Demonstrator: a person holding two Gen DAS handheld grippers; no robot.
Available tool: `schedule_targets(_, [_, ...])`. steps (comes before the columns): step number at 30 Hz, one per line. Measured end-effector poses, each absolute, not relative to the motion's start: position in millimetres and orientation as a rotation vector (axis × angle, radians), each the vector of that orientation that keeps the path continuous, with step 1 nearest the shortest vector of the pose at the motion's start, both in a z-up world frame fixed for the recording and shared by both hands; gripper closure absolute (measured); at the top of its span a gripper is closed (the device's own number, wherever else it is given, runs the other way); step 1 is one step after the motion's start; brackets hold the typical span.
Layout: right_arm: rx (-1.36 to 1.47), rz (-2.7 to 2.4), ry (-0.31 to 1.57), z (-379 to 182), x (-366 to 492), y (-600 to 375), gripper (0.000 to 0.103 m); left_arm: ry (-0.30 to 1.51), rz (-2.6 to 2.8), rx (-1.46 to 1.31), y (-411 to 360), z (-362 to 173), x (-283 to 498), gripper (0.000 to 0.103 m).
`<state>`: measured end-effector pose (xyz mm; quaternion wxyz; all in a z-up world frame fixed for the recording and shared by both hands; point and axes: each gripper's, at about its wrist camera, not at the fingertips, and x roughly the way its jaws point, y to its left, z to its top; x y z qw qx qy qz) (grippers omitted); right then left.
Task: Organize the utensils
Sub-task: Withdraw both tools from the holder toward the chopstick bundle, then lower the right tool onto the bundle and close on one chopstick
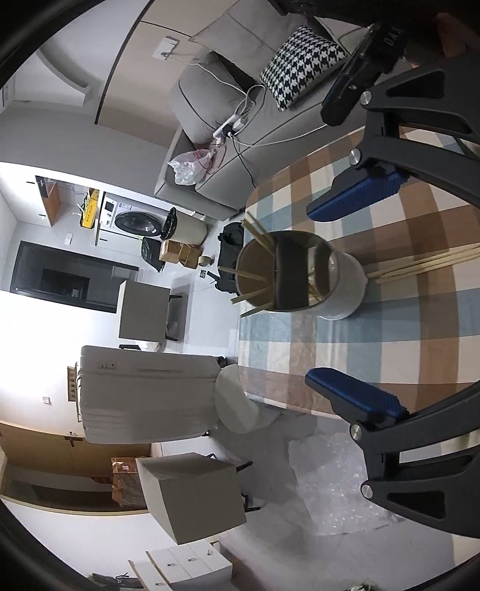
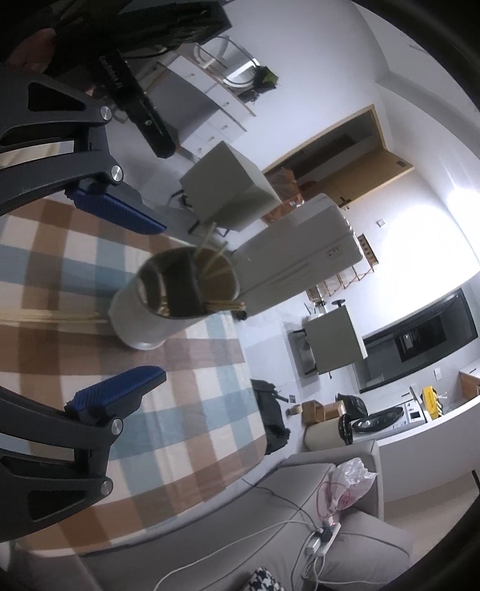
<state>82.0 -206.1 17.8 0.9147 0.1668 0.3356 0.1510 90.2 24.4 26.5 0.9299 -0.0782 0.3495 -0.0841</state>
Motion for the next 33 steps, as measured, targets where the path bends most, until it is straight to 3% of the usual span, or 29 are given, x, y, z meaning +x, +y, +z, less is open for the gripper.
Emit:
schedule_targets(13, [0.27, 0.284, 0.782, -16, 59, -209, 0.009, 0.743, -0.115, -0.118, 23, -7, 77, 0.015])
schedule_targets(24, [0.186, 0.265, 1.005, -69, 92, -180, 0.01, 0.878, -0.07, -0.145, 39, -45, 100, 0.015])
schedule_targets(26, [0.159, 0.263, 1.043, -79, 100, -170, 0.013, 0.913, -0.051, -0.165, 45, -53, 104, 0.015])
schedule_targets(28, [0.133, 0.269, 1.096, -92, 110, -160, 0.029, 0.935, -0.034, -0.177, 51, -59, 107, 0.015])
schedule_targets(33, [0.09, 0.262, 1.213, -123, 130, -143, 0.053, 0.979, 0.002, -0.221, 67, -67, 114, 0.015])
